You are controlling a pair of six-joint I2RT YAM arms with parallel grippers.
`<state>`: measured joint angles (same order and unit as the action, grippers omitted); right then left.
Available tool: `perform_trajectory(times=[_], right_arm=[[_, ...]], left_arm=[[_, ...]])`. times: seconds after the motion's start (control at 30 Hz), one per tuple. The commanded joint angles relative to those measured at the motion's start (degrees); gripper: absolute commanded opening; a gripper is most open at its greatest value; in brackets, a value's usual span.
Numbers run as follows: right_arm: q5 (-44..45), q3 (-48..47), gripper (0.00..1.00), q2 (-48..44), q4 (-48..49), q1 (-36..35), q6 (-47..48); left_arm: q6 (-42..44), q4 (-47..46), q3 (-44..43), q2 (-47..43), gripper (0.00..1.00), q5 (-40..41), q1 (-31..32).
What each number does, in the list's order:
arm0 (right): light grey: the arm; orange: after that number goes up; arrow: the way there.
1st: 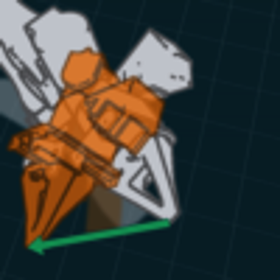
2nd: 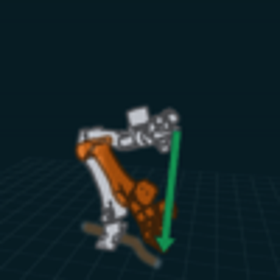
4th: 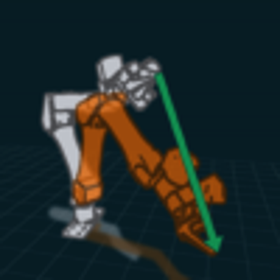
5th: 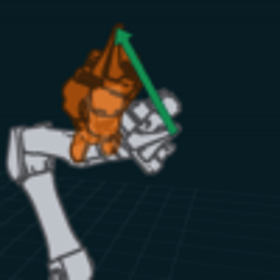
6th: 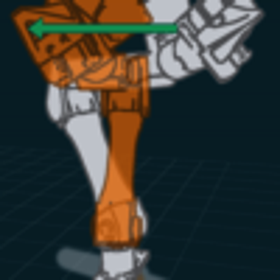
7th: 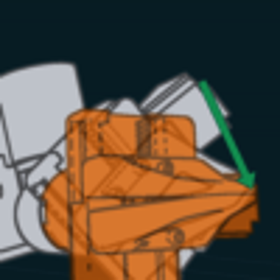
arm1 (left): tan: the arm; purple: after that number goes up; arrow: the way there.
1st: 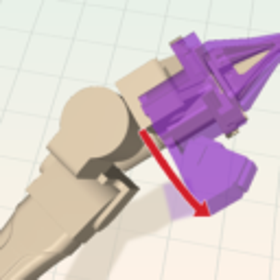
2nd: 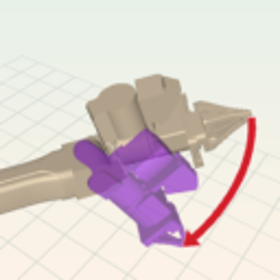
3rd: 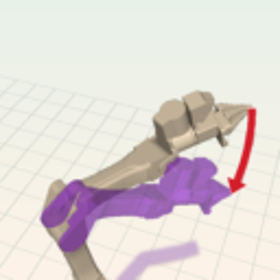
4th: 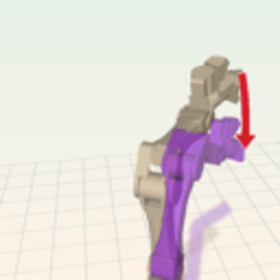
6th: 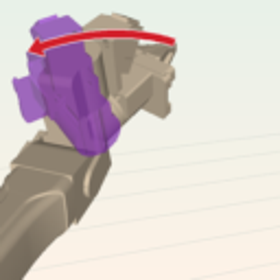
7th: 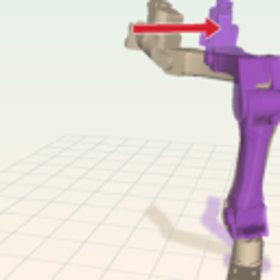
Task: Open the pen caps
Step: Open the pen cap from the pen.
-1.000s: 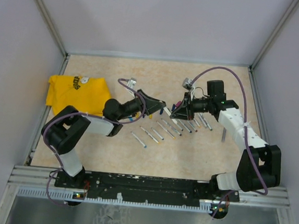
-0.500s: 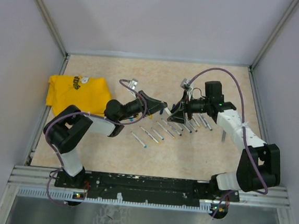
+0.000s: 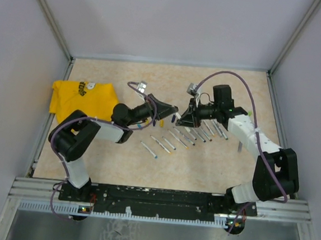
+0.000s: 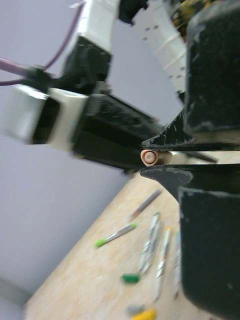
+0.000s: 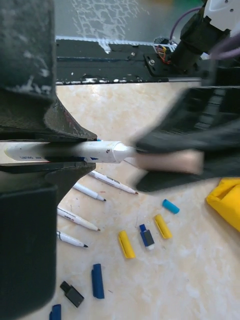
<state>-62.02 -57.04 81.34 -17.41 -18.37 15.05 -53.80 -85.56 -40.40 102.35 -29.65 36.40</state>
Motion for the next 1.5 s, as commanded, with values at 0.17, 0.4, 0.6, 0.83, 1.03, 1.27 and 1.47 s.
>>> perform_trajectory(times=[0.17, 0.4, 0.6, 0.83, 1.03, 1.27, 1.47], right_arm=[[-1.8, -3.1, 0.00, 3.1, -7.2, -1.1, 5.2], [12.2, -5.4, 0.00, 1.9, -9.8, 2.0, 7.9], [39.7, -3.3, 0.00, -0.6, -4.0, 11.0, 4.6], [57.2, -3.0, 0.00, 4.7, -1.5, 17.7, 1.7], [58.7, -5.7, 0.00, 10.9, -7.2, 19.2, 3.3], [58.0, -6.6, 0.00, 15.1, -10.6, 19.4, 4.9], [58.5, -7.4, 0.03, 18.0, -11.9, 19.4, 5.1]], left_arm=[[-2.4, -3.9, -8.3, -3.8, 0.00, 6.6, -15.1], [-1.0, -2.1, -1.3, -10.2, 0.00, 2.0, -17.3], [2.6, 5.1, 9.9, -19.0, 0.00, -1.6, -17.2], [8.2, 16.5, 17.5, -30.3, 0.00, -4.3, -17.2], [14.1, 26.0, 20.4, -39.3, 0.00, -4.0, -17.2], [16.5, 30.4, 21.8, -44.2, 0.00, -2.5, -17.2], [16.6, 30.5, 22.2, -44.2, 0.00, -3.0, -17.2]])
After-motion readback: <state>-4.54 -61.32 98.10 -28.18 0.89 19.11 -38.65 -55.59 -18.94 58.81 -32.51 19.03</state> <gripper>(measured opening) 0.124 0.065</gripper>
